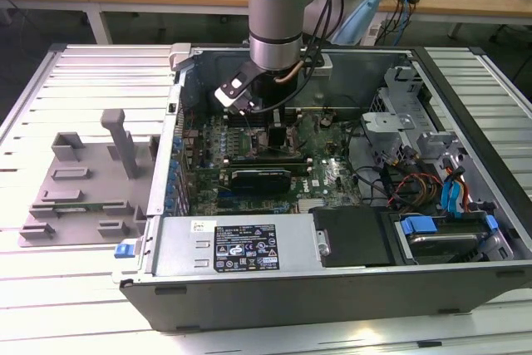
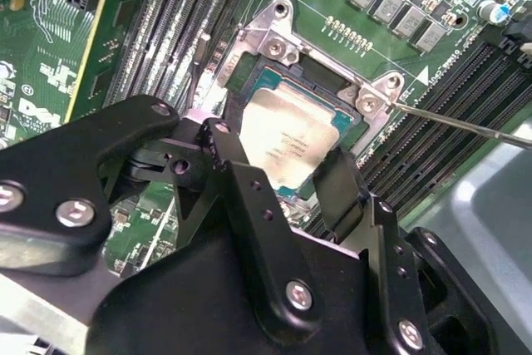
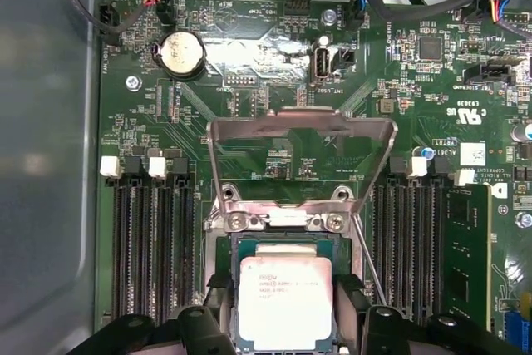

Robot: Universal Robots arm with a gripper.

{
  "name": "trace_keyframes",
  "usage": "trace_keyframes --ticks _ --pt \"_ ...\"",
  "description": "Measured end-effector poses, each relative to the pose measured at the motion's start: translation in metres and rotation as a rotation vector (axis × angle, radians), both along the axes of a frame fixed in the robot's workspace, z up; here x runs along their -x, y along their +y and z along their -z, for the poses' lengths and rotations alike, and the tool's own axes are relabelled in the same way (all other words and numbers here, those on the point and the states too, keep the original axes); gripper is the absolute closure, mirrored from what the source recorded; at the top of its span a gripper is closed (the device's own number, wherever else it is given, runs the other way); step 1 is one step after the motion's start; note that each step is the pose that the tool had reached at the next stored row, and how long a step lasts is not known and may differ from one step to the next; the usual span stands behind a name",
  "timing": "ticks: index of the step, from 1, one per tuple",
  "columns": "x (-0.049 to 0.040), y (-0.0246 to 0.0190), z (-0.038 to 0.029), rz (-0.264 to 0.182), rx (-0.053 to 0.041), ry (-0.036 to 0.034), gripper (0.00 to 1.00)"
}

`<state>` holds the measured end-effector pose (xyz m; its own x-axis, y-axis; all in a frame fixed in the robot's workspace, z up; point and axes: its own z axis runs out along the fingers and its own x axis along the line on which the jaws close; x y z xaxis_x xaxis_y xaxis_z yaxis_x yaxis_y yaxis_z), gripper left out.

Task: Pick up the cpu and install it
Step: 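Place the cpu into insertion slot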

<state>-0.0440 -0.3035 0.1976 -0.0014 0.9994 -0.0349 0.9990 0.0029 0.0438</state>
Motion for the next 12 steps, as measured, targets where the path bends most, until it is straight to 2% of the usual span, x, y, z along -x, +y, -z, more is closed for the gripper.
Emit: trace_keyframes --ticks 4,7,10,11,12 --pt "0.0 0.0 -0.0002 0.0 -0.0013 0.0002 0.39" --pt "0.0 0.0 -0.0096 0.0 -0.0013 0.0001 0.39" --pt "0.0 0.0 -0.0109 0.0 -0.0013 0.0001 0.39" --pt "0.0 0.0 -0.0111 0.0 -0.0014 0.0001 0.4" --pt "0.0 0.0 -0.0112 0.0 -0.0013 0.0001 0.47"
